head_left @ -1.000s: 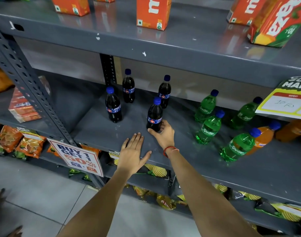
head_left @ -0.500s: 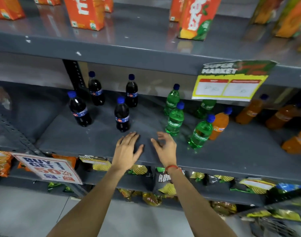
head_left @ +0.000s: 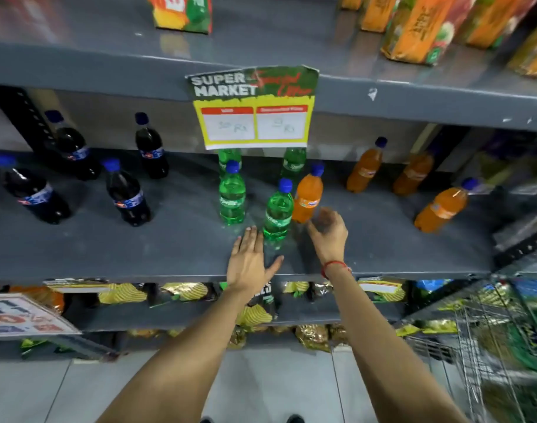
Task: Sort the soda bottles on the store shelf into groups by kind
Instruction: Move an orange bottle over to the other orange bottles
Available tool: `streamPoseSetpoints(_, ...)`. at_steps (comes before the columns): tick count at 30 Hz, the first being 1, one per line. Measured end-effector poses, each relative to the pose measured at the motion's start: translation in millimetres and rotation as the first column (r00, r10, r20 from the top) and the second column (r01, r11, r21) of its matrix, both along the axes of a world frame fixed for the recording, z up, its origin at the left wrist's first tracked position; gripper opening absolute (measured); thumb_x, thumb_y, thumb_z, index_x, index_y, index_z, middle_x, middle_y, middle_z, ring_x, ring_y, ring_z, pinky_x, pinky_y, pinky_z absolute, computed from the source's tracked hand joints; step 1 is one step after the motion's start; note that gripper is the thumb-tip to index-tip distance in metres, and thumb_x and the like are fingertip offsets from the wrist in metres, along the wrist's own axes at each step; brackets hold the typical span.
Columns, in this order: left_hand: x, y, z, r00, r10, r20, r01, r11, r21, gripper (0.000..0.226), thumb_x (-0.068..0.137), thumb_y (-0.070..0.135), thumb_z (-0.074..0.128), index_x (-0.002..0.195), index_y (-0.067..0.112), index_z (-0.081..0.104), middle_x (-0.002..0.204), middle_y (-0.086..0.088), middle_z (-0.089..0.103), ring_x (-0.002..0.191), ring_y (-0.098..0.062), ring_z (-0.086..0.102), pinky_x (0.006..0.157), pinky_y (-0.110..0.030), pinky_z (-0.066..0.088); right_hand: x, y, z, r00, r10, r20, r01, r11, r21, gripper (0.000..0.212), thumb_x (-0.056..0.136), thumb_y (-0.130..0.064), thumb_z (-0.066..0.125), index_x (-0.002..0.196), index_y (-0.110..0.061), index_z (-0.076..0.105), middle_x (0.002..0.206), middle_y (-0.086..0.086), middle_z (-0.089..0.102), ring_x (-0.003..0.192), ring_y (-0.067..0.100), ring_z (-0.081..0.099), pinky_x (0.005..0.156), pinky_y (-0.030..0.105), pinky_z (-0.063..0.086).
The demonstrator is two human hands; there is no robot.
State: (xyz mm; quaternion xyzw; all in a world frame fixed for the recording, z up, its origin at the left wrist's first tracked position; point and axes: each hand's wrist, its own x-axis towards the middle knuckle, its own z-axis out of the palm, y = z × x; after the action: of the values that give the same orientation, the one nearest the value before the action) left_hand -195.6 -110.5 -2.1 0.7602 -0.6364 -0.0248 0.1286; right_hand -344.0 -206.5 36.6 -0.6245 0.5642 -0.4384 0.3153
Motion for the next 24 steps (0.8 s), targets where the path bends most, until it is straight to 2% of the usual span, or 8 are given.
streamPoseSetpoints(3,-4,0,-5,1.000,0.010,0.014,-0.010,1.000,-0.008,0.088,0.084,0.064,0.015,0.139,-0.002,0.032,0.148,-0.018,0.031,0.138,-0.025,0.023,0.112,-0.038,0.015,2,-20,2,0.992,0.057,-0.114,-0.052,0.997,0.050,0.055,0.069,-0.015,0.080,0.116,-0.002,0.053,0.111,0.022,0.059,0.107,0.035,0.055,0.089,0.036,0.042)
streamPoseSetpoints(6,-5,-1,-6,0.999,0.014,0.032,-0.013,1.000,-0.023,0.087,0.084,0.063,0.016,0.140,-0.002,0.032,0.149,-0.017,0.031,0.139,-0.024,0.022,0.112,-0.038,0.016,11,-29,3,0.990,0.098,-0.102,-0.087,0.991,0.102,0.062,0.068,-0.021,0.080,0.119,-0.004,0.050,0.115,0.020,0.055,0.112,0.034,0.052,0.091,0.039,0.043)
streamPoseSetpoints(9,-6,0,-5,0.999,0.020,0.050,-0.020,1.000,-0.003,0.089,0.083,0.064,0.013,0.141,-0.001,0.030,0.150,-0.015,0.029,0.139,-0.023,0.020,0.113,-0.037,0.014,19,-32,1,0.993,0.091,-0.081,-0.082,0.990,0.119,0.056,0.068,-0.024,0.080,0.112,-0.004,0.052,0.112,0.020,0.058,0.108,0.036,0.054,0.088,0.039,0.043)
streamPoseSetpoints(16,-6,2,-4,0.998,0.032,0.060,-0.031,0.999,-0.011,0.086,0.084,0.063,0.016,0.139,-0.001,0.034,0.149,-0.015,0.032,0.138,-0.023,0.024,0.112,-0.037,0.016,9,-30,2,0.995,0.053,-0.087,-0.044,0.995,0.095,0.043,0.068,-0.027,0.081,0.096,-0.005,0.057,0.101,0.018,0.066,0.094,0.031,0.060,0.075,0.027,0.040)
streamPoseSetpoints(21,-6,4,-5,0.998,0.028,0.063,-0.028,1.000,-0.006,0.083,0.086,0.062,0.022,0.137,-0.001,0.038,0.146,-0.015,0.036,0.137,-0.023,0.028,0.110,-0.038,0.021,-29,-31,6,0.999,0.016,-0.029,-0.013,0.994,0.112,0.038,0.067,-0.025,0.082,0.091,-0.007,0.058,0.095,0.014,0.068,0.082,0.021,0.057,0.074,0.028,0.042)
streamPoseSetpoints(24,-6,5,-6,0.998,0.027,0.055,-0.026,0.999,-0.021,0.079,0.087,0.059,0.028,0.131,-0.003,0.046,0.141,-0.017,0.044,0.132,-0.026,0.037,0.107,-0.041,0.028,-59,-41,12,1.000,-0.027,-0.015,0.029,0.993,0.118,0.037,0.067,-0.023,0.082,0.090,-0.008,0.058,0.095,0.014,0.068,0.082,0.022,0.059,0.076,0.035,0.049)
